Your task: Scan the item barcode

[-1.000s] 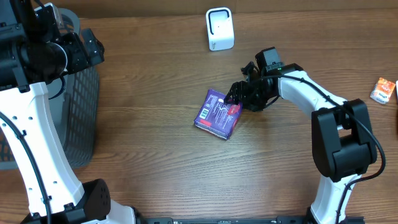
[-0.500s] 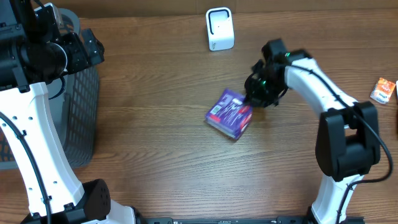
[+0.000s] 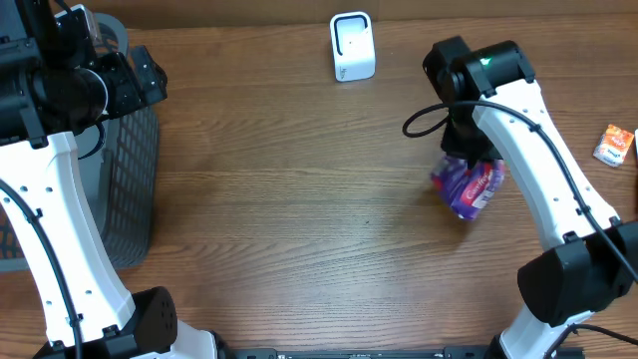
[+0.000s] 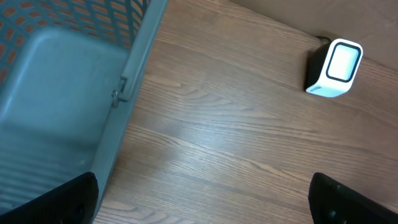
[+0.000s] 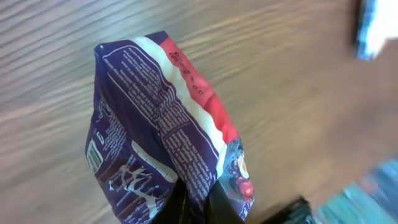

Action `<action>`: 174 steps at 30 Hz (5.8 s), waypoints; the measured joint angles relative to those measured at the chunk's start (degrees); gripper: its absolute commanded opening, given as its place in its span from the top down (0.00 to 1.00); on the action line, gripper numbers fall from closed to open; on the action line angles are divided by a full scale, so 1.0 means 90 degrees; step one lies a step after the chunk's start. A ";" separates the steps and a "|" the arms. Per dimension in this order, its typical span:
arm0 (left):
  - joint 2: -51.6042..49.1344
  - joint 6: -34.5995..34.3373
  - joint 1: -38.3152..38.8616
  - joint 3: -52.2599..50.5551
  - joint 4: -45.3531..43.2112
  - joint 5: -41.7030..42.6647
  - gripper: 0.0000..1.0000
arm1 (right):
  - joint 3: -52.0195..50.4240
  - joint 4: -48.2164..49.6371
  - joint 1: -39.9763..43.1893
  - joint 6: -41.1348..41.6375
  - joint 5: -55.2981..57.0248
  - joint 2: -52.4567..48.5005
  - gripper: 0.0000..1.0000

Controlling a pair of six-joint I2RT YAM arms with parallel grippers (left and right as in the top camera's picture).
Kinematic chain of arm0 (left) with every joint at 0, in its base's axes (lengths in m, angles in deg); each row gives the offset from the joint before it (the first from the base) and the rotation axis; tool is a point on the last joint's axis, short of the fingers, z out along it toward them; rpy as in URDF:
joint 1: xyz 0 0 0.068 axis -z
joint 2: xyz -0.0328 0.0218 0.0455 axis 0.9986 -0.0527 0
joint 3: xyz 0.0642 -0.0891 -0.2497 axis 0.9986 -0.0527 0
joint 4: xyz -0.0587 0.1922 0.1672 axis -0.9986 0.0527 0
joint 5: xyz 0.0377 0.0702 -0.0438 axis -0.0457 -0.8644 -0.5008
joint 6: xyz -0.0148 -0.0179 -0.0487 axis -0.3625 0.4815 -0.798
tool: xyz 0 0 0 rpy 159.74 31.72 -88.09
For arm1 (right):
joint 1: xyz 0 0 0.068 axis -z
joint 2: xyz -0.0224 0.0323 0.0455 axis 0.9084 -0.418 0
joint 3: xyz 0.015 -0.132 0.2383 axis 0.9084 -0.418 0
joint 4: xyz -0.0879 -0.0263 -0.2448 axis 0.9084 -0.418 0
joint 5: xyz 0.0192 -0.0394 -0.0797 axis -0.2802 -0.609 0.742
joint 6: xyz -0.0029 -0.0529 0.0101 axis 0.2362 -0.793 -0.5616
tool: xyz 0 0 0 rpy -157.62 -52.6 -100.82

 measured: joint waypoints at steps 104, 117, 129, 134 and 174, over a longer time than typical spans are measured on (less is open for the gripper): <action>0.0000 0.0000 0.0000 0.0000 -0.0002 0.0000 0.00 | -0.2110 0.9588 0.0010 0.1355 -0.5013 -0.0408 0.96; 0.0000 0.0000 0.0000 0.0000 -0.0002 -0.0002 0.00 | -0.2098 1.2186 0.0194 0.4131 -0.3672 -0.1501 0.96; 0.0000 0.0000 0.0000 0.0000 0.0000 0.0000 0.00 | -0.2098 1.2522 0.0194 0.4818 -0.3529 -0.2385 0.96; 0.0000 0.0000 0.0000 0.0000 -0.0002 0.0000 0.00 | -0.2081 1.2514 0.0206 0.4694 -0.3611 -0.2385 0.96; 0.0000 0.0000 0.0000 0.0000 0.0000 0.0000 0.00 | -0.1649 0.6404 0.6555 0.0668 -0.2450 -0.0146 0.00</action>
